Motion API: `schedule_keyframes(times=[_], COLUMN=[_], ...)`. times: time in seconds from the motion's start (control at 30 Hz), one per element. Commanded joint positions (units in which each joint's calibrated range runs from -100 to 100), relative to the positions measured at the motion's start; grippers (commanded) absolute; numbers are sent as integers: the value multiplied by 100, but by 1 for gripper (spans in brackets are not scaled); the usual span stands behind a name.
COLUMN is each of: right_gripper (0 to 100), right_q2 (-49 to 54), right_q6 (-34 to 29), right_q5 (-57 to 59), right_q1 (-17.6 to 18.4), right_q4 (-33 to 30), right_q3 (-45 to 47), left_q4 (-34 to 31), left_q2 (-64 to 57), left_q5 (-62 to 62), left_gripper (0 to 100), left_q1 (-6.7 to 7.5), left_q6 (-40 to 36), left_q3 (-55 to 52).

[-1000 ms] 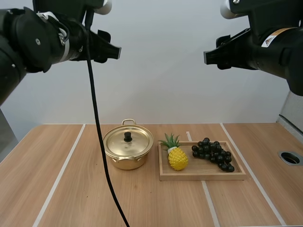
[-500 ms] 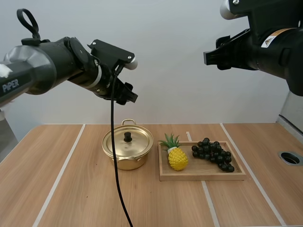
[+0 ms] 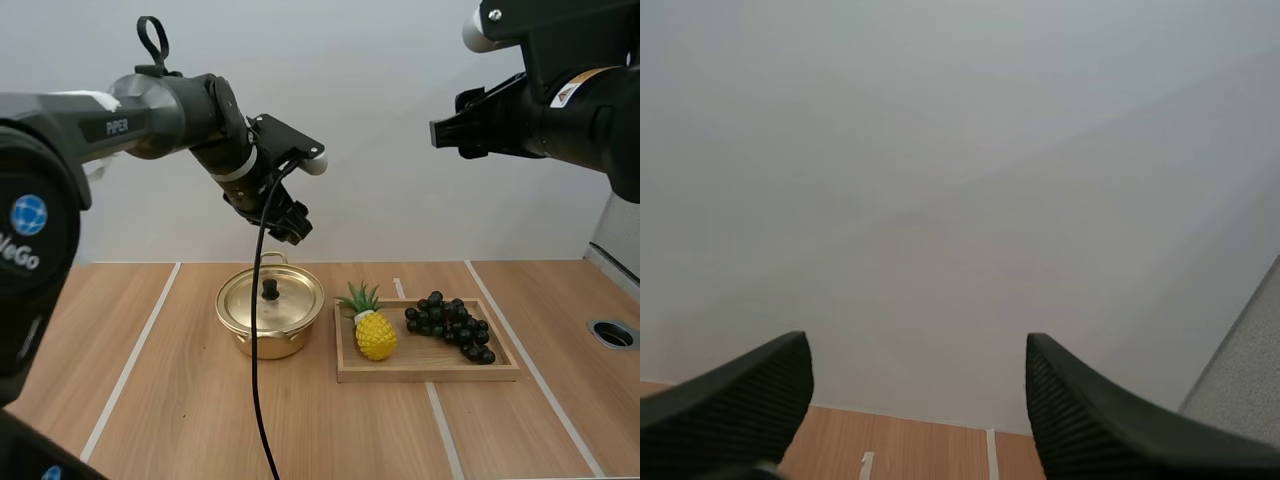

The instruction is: Open the pot, put the grape inside, and close it

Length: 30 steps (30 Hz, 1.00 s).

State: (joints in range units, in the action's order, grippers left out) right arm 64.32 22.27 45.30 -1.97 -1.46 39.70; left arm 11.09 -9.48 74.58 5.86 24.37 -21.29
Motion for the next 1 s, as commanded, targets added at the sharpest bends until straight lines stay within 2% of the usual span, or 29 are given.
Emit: schedule_keyframes(times=[0.0, 0.23, 0.47, 0.57, 0.77, 0.97], right_gripper=[100, 100, 100, 100, 100, 100], right_q2=[23, 23, 23, 23, 23, 11], right_q6=[48, 48, 48, 48, 48, 48], right_q5=[-16, -16, -16, 0, 26, 47], right_q1=[-26, -26, -26, -26, -26, -26], right_q4=[-144, -144, -144, -144, -155, -183], right_q3=[-44, -44, -44, -44, -44, -44], left_q4=[-495, -699, -965, -1205, -1475, -1485], left_q2=[340, 827, 1150, 1244, 1627, 1840], left_q5=[615, 982, 1300, 1359, 1587, 1869], left_gripper=[100, 100, 100, 100, 100, 100], left_q1=[23, 63, 361, 445, 450, 441], left_q6=[-213, -153, -153, -190, -373, -373], left_q3=[339, 412, 500, 500, 642, 998])
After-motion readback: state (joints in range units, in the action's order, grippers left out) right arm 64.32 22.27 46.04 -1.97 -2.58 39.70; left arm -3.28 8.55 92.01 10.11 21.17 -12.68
